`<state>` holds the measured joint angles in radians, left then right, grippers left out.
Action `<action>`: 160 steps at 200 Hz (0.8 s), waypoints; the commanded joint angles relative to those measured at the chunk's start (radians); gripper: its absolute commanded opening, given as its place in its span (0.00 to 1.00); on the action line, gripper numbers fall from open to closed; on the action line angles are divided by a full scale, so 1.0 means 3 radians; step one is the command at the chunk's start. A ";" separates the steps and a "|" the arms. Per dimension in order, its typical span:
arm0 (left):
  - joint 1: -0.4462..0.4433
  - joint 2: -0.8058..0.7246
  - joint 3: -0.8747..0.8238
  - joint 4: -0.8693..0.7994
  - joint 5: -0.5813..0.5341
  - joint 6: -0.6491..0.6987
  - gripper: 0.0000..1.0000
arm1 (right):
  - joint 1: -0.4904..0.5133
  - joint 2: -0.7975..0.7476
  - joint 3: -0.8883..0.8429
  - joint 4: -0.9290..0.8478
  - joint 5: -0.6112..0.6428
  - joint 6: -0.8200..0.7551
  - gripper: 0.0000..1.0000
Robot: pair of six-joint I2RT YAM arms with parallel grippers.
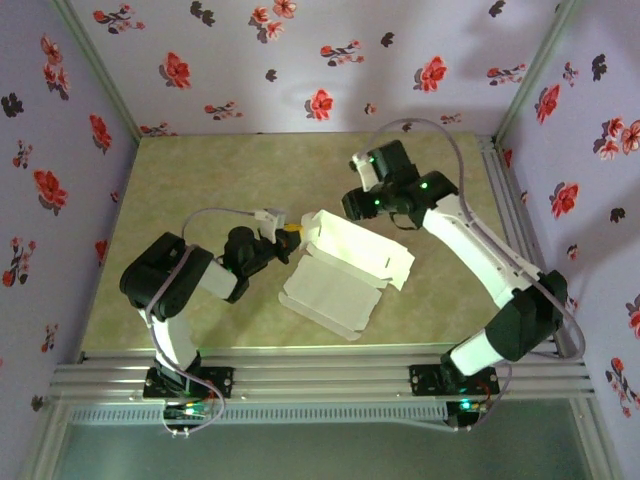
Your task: Fold the paper box
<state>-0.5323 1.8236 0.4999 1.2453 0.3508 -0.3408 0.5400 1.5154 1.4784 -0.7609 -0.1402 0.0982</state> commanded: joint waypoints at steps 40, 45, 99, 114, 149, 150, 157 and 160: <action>-0.0049 -0.0072 0.0036 0.0074 -0.0025 0.0072 0.00 | -0.0524 0.0480 -0.0147 0.0244 -0.1218 0.0392 0.52; -0.0051 -0.0075 0.0040 0.0076 -0.0022 0.0073 0.00 | -0.0526 0.0528 -0.0152 0.0254 -0.1244 0.0396 0.52; -0.0057 -0.0081 0.0052 0.0070 -0.0019 0.0067 0.00 | -0.0527 0.0744 -0.0245 0.0383 -0.1553 0.0444 0.48; -0.0056 -0.0073 0.0066 0.0068 -0.0017 0.0062 0.00 | -0.0527 0.0771 -0.0259 0.0372 -0.1651 0.0432 0.47; -0.0061 -0.0073 0.0091 0.0067 -0.0025 0.0057 0.00 | -0.0522 0.0730 -0.0437 0.0540 -0.1819 0.0515 0.45; -0.0061 -0.0074 0.0092 0.0067 -0.0027 0.0055 0.00 | -0.0522 0.0728 -0.0440 0.0544 -0.1819 0.0516 0.45; -0.0061 -0.0077 0.0092 0.0065 -0.0025 0.0052 0.00 | -0.0513 0.0727 -0.0467 0.0542 -0.1814 0.0515 0.44; -0.0064 -0.0080 0.0095 0.0068 -0.0026 0.0050 0.00 | -0.0510 0.0729 -0.0476 0.0542 -0.1809 0.0514 0.44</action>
<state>-0.5396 1.8236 0.5041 1.2438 0.3511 -0.3408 0.3805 1.7359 1.3712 -0.6239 -0.6327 0.2295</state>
